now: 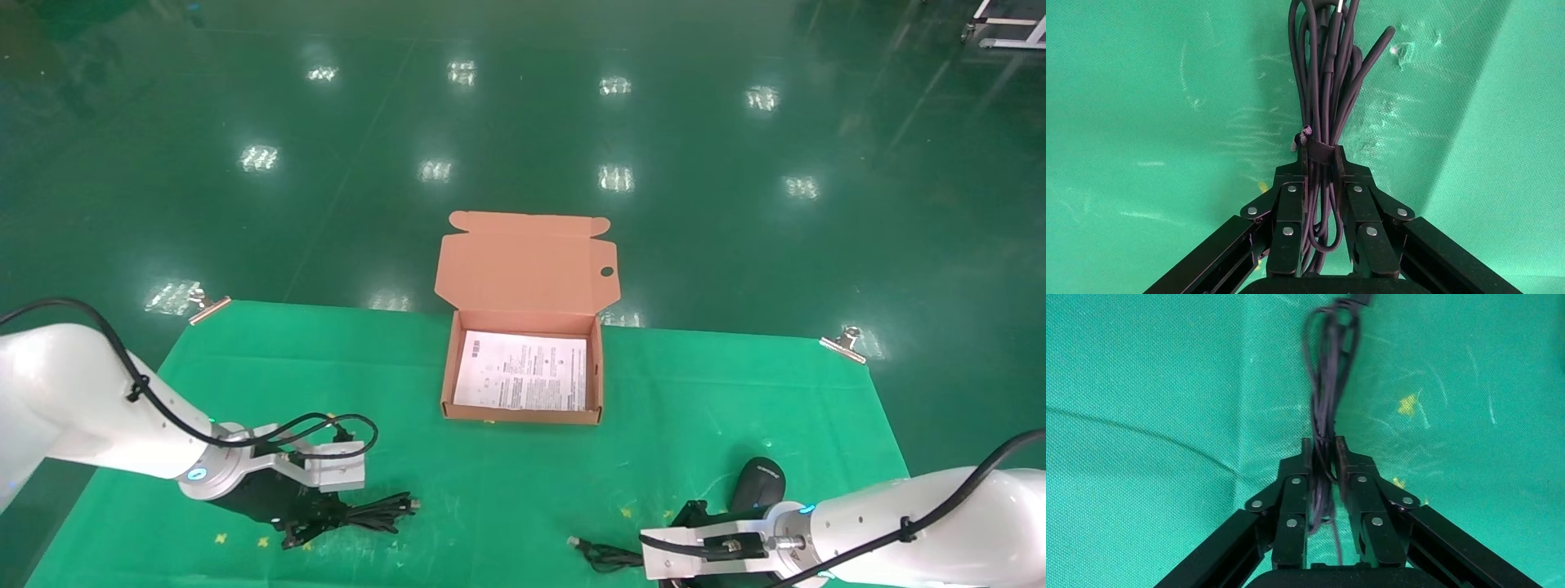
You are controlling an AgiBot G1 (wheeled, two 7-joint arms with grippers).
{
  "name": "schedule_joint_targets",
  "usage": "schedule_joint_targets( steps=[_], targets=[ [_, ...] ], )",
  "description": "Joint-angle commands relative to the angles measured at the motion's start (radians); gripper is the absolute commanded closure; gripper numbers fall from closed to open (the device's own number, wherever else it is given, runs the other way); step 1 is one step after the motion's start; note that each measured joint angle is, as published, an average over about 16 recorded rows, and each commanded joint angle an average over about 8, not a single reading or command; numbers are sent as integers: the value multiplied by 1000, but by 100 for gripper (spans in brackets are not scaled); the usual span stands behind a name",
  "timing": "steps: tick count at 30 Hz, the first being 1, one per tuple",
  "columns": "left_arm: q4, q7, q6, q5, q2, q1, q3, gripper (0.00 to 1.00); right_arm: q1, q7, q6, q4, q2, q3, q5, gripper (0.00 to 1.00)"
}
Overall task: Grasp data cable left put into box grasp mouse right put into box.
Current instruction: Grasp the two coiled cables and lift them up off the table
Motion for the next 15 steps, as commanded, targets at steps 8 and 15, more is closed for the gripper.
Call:
schedule_joint_targets(
  steps=[8, 15],
  targets=[
    [-8, 5, 5, -2, -3, -5, -1, 100, 1, 1, -1, 0, 1, 1, 1, 100],
    [-85, 16, 35, -26, -50, -46, -21, 100, 38, 51, -20, 23, 60, 65, 80, 100]
  ],
)
